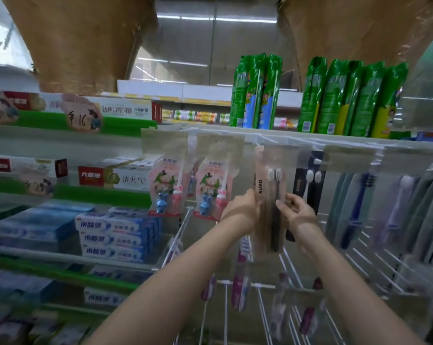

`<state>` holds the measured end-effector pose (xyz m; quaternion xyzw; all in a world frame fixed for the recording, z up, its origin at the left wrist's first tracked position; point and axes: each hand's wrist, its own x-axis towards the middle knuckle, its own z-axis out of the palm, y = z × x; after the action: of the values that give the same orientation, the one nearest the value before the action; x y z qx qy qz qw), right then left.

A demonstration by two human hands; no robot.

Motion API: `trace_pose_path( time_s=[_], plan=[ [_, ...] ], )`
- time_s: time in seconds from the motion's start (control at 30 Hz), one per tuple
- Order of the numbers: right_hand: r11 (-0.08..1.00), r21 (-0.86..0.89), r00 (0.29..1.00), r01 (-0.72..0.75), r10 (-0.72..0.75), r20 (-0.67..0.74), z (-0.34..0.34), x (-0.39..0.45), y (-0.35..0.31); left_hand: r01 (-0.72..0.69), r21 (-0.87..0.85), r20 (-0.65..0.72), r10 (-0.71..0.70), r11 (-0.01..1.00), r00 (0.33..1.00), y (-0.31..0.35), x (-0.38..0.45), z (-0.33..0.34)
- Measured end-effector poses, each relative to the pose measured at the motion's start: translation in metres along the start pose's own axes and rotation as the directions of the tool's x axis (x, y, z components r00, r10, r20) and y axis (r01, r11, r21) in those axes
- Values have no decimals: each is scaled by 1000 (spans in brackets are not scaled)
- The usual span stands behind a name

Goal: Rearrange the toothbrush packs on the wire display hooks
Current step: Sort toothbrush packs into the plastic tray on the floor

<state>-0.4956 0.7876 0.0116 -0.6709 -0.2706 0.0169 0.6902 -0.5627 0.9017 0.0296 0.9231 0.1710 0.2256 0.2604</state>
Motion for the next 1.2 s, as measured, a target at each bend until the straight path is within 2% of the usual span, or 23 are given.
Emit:
trace_pose_path(
  time_s=[0.23,0.33,0.4,0.47,0.57,0.67,0.8,0.87,1.07,1.2],
  plan=[
    [999,-46,999,3,-6,-50,7,-2,3,17,175,-35,-10,984,999,-1,-1,7],
    [996,-84,997,-2,-4,-79,7,-5,6,29,168,-50,-21,985,999,0,-2,10],
    [994,-105,995,-2,-9,-104,7,-7,7,36,87,-40,-33,996,999,-2,-1,11],
    [993,-117,991,4,-20,-132,7,-10,9,59,-71,-10,-60,996,998,-5,2,12],
    [992,-127,987,13,-34,-159,3,-17,12,107,-296,4,-111,949,994,-10,7,16],
    [990,-143,984,10,-35,-175,0,-23,15,127,-350,-76,-163,928,984,-14,7,23],
    [994,-109,965,-22,-8,-262,-9,-24,27,96,-429,-161,-181,898,970,-9,3,33],
    [997,-62,964,-46,28,-266,-14,-25,31,58,-485,-160,-153,873,975,-1,-1,39],
    [969,211,973,-128,163,-161,-52,-46,27,-29,-688,-134,-88,726,987,49,-25,73],
    [902,382,955,-201,267,-130,-98,-69,33,-39,-819,-155,-156,573,976,106,-47,116]
  ],
)
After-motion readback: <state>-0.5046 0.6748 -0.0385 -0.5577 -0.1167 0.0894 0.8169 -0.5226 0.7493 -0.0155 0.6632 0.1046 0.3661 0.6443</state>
